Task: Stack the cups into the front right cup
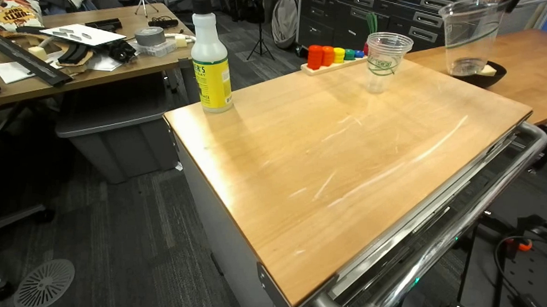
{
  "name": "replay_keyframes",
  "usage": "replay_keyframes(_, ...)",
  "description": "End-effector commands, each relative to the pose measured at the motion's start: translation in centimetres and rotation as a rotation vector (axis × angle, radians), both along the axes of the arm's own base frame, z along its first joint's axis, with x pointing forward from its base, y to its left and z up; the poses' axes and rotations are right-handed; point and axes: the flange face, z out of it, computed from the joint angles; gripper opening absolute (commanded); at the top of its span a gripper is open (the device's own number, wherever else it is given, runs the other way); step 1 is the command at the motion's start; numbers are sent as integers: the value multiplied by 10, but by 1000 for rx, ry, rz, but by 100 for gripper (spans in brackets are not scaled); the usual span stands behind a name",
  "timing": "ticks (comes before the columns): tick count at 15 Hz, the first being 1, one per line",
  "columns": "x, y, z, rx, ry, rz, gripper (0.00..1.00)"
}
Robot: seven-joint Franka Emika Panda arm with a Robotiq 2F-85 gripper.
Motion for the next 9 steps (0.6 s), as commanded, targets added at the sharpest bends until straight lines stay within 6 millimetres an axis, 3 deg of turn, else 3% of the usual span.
replay_keyframes(1, 4, -2, 57, 45, -164, -73, 2)
replay_keyframes(5, 39, -13, 90, 97, -335, -159, 2)
replay_keyframes(9, 87, -21, 78, 122, -417, -230, 2)
